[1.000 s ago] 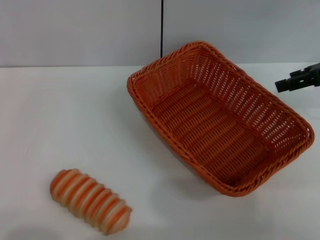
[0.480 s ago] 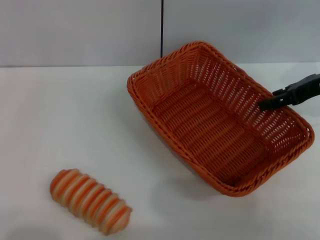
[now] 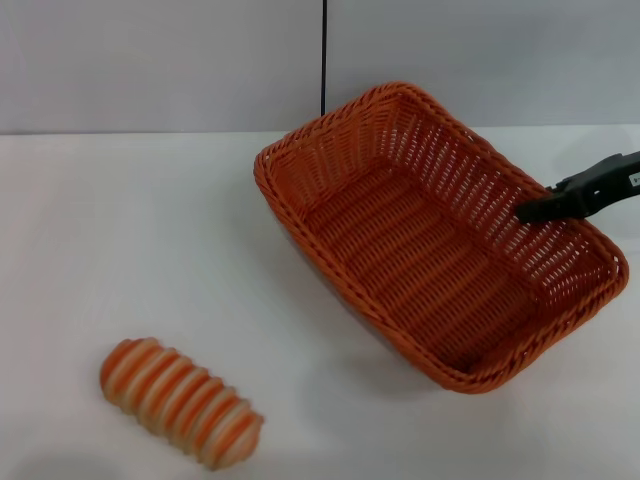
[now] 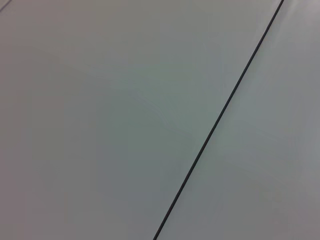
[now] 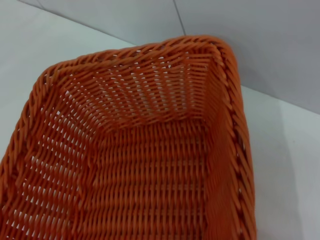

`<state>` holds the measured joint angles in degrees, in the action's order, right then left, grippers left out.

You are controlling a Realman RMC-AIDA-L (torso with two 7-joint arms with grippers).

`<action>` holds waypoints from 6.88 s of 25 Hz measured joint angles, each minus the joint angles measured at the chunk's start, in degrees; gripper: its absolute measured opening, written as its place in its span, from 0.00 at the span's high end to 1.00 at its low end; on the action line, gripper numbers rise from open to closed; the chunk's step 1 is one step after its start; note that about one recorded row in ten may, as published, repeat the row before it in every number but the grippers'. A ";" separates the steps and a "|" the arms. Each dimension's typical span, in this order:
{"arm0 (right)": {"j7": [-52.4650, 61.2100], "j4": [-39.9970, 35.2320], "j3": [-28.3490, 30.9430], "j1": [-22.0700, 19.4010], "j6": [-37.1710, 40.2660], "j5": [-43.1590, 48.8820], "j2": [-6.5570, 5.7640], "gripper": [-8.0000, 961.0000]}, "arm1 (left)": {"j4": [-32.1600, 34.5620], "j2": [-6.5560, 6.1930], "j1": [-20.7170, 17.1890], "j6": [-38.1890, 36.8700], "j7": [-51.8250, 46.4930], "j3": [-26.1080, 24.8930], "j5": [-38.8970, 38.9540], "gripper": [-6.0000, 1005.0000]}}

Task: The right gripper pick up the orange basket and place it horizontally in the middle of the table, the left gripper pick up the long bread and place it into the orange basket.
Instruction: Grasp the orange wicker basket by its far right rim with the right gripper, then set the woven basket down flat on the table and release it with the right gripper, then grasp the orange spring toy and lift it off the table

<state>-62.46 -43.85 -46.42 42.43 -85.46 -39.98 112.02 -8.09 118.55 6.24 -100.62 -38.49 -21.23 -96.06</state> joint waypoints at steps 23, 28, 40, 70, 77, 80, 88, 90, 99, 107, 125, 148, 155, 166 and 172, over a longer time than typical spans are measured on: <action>-5.07 -21.30 4.34 -8.95 -13.99 -24.49 -2.06 0.81 | 0.33 -0.06 -0.13 0.08 -0.62 0.22 0.28 0.35; -6.88 -21.46 4.45 -8.82 -19.88 -28.99 -4.74 0.81 | 0.35 -0.08 -0.06 0.18 -0.65 0.07 0.36 0.35; -8.88 -21.64 -11.84 -6.79 -21.99 -29.77 -9.20 0.81 | 1.09 -0.23 0.06 -0.25 -0.70 0.24 0.20 0.35; -24.51 -3.86 -12.77 4.46 -17.57 -20.49 -4.38 0.74 | -0.90 0.10 1.34 0.46 -0.70 1.41 0.08 0.37; -25.44 -4.48 -8.06 3.13 -16.27 -20.46 -4.26 0.51 | -1.23 0.02 1.41 0.59 -0.70 2.06 -0.01 0.40; -27.69 -5.41 1.41 0.09 -16.15 -21.74 -3.25 0.48 | -0.93 -0.11 1.41 0.61 -0.75 2.66 -0.01 0.41; -32.82 -5.32 16.29 -10.29 -13.99 -33.94 0.42 0.46 | 9.79 -0.60 2.89 -2.08 -8.89 13.13 -0.01 0.43; -34.24 -2.37 18.39 -14.61 -13.54 -39.60 0.62 0.46 | 15.55 -0.76 3.28 -3.70 -11.96 19.44 -0.04 0.43; -41.60 13.66 35.51 -19.83 -11.80 -44.41 0.33 0.46 | 30.46 -0.97 1.53 -7.40 -20.51 32.59 -0.88 0.29; -47.92 20.30 53.33 -22.12 -7.89 -45.81 2.89 0.46 | 32.92 -1.07 -0.16 -7.35 -20.79 34.84 -6.78 0.21; -48.28 24.56 59.08 -22.34 -1.64 -45.94 3.40 0.46 | 29.18 -0.61 -2.15 2.41 -18.01 35.46 -17.33 0.18; -48.25 24.61 59.26 -22.39 -0.06 -45.88 3.38 0.46 | 26.63 -0.60 -0.84 8.25 -17.88 36.06 -20.19 0.18; -48.27 24.60 59.19 -22.40 -0.03 -45.88 3.38 0.46 | 26.54 -0.60 -0.78 8.86 -18.06 37.00 -20.23 0.19; -48.28 24.60 59.16 -22.38 0.04 -45.88 3.44 0.46 | 25.93 -0.60 -0.80 9.21 -18.17 38.27 -20.21 0.19; -48.28 24.60 59.17 -22.60 0.04 -45.88 3.46 0.46 | 25.93 -0.60 -0.80 9.35 -18.39 38.39 -20.21 0.19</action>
<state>-110.74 -19.25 12.75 19.84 -85.42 -85.87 115.48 17.84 117.95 5.45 -91.27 -56.88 17.16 -116.27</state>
